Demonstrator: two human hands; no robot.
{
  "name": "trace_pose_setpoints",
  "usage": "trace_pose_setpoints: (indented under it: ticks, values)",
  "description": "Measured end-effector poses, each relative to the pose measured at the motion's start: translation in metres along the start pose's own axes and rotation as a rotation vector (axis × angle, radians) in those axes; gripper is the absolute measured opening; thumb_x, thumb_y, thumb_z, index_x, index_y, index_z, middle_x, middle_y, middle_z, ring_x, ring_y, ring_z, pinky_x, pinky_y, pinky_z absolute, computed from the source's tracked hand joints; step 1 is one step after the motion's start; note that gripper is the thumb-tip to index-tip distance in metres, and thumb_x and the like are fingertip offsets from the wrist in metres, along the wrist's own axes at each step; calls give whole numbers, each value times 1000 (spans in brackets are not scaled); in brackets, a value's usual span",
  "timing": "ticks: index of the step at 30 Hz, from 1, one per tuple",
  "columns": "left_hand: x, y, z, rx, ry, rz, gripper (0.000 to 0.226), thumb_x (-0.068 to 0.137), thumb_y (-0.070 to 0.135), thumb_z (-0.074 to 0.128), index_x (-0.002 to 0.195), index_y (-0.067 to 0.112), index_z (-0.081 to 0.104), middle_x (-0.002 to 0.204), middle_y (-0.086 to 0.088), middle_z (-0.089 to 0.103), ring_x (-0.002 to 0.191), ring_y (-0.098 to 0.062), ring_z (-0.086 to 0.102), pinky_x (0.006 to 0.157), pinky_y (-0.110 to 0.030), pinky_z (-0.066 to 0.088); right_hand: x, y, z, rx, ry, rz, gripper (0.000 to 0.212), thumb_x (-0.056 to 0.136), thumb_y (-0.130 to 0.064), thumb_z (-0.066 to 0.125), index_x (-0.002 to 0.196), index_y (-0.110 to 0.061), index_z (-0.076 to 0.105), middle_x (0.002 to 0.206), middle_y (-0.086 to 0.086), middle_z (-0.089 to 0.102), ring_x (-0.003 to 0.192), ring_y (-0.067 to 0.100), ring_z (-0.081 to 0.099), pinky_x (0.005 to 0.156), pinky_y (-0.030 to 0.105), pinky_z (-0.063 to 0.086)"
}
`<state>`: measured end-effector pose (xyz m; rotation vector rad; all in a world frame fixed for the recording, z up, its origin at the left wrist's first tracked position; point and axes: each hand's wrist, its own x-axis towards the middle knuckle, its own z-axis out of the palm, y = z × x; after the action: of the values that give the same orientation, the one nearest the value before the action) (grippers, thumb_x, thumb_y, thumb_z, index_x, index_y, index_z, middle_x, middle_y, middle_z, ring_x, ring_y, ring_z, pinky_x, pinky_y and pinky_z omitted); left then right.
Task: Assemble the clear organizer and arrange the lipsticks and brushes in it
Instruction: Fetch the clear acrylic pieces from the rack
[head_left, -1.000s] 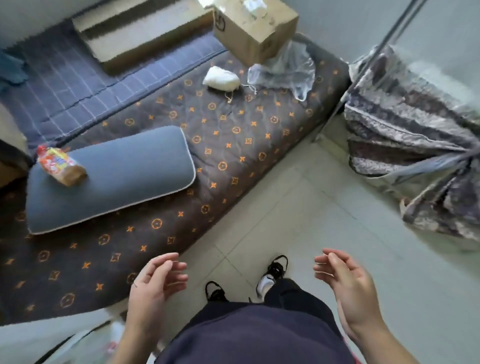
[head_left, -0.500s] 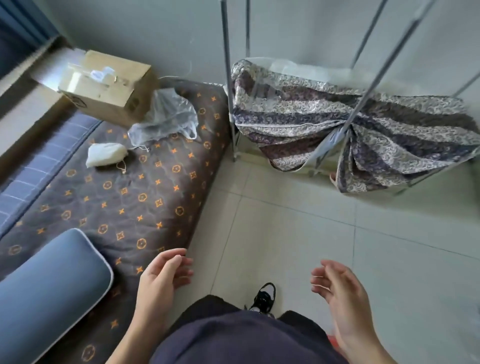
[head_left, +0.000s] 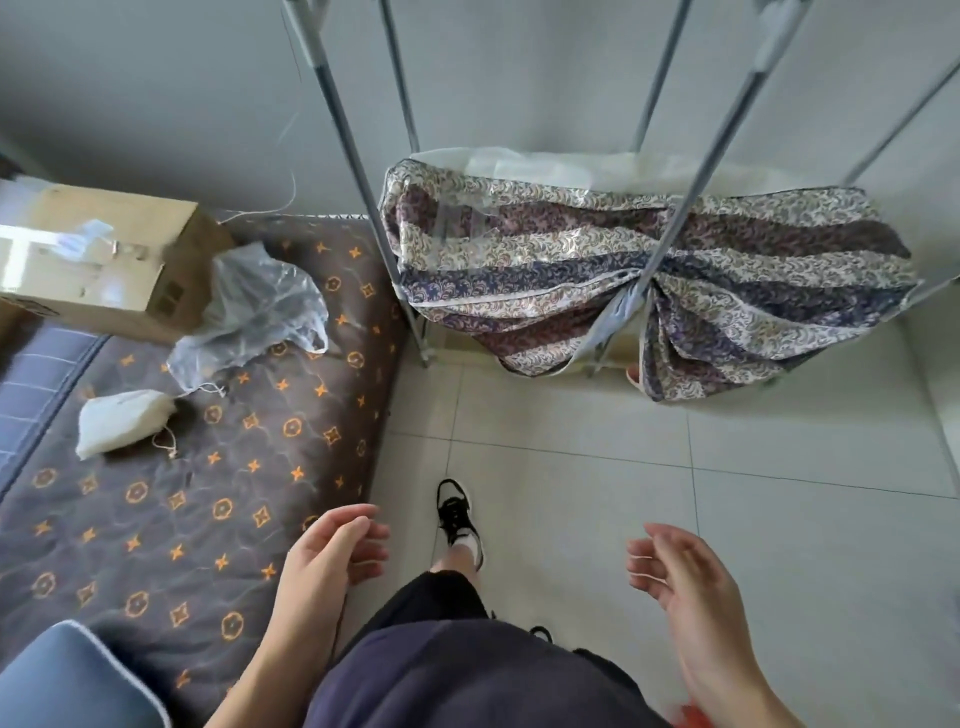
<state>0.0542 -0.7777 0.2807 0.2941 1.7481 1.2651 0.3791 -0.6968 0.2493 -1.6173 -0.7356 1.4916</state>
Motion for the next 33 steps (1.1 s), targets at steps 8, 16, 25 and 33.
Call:
trace_pose_setpoints:
  ticks: [8,16,25,33]
  values:
    - [145,77,33,-17,-57,-54,19,102,3,51,102,0,70,84,-18,71,67,-24,63,61,-30,53,87,-64,91,-17,53,-29,12,96,-17,64,91,-15,75,89,18,74,78,28,71,73,42,56]
    - [255,163,91,183,-200,-4,18,100,3,55,101,4,73,87,-18,73,69,-21,65,65,-31,55,168,-123,155,24,136,-21,15,97,-23,64,103,-11,69,91,14,75,82,27,72,77,42,56]
    - [405,202,163,452,-206,22,18,96,11,59,96,20,75,83,-1,77,69,-10,67,68,-28,57,315,-156,216,-62,42,56,11,97,-18,63,103,-10,68,84,7,75,76,21,70,69,34,58]
    - [542,218,229,752,-184,-75,14,89,36,64,103,36,68,91,16,69,71,-3,62,60,-20,47,487,-185,293,-307,-202,143,12,96,-27,63,100,-17,70,91,11,74,74,18,71,69,32,61]
